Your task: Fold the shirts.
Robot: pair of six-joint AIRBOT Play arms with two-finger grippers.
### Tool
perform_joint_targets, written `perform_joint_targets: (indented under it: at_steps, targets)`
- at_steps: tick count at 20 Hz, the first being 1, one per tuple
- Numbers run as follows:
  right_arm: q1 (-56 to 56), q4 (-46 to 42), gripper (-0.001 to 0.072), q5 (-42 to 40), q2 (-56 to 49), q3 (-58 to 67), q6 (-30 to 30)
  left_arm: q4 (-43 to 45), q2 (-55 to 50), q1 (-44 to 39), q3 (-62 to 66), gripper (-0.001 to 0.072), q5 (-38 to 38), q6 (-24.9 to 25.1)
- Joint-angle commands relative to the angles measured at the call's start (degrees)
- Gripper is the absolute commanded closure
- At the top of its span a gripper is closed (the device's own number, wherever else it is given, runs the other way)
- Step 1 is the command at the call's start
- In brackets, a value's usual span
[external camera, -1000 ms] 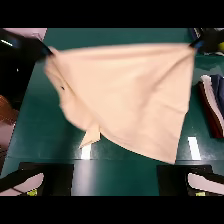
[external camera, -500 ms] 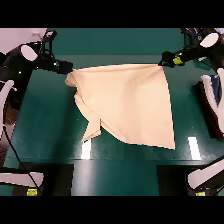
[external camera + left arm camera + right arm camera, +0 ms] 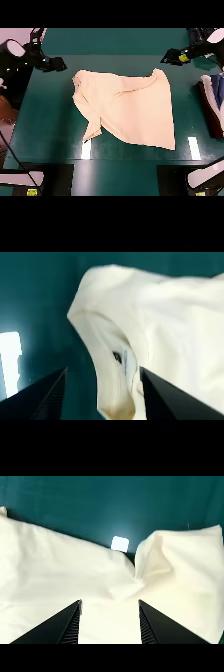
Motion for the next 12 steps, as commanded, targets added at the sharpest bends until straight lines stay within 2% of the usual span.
perform_joint_targets:
  at_steps: [1, 7, 9, 12]
  targets:
    - [-1.4, -0.02, 0.0302, 3.23, 8.7, -9.05, -2.32, -1.25, 5.35, 2.84, -6.58, 0.0171, -11.39, -0.85]
    - [0.33, 0.0, 0.0303, -2.49, 24.41, -29.33, -3.56, -21.33, 20.68, -0.96, -43.19, 0.0169, -0.94, 1.29]
    - [0.63, 0.5, 0.0302, -6.14, 28.33, -33.75, -3.54, -26.21, 21.55, -4.87, -51.08, 0.0169, 2.82, 1.31]
    - [-0.02, 3.15, 0.0302, -8.83, 32.89, -38.49, -3.52, -34.1, 21.55, -10.51, -57.18, 0.0169, 13.27, 4.15]
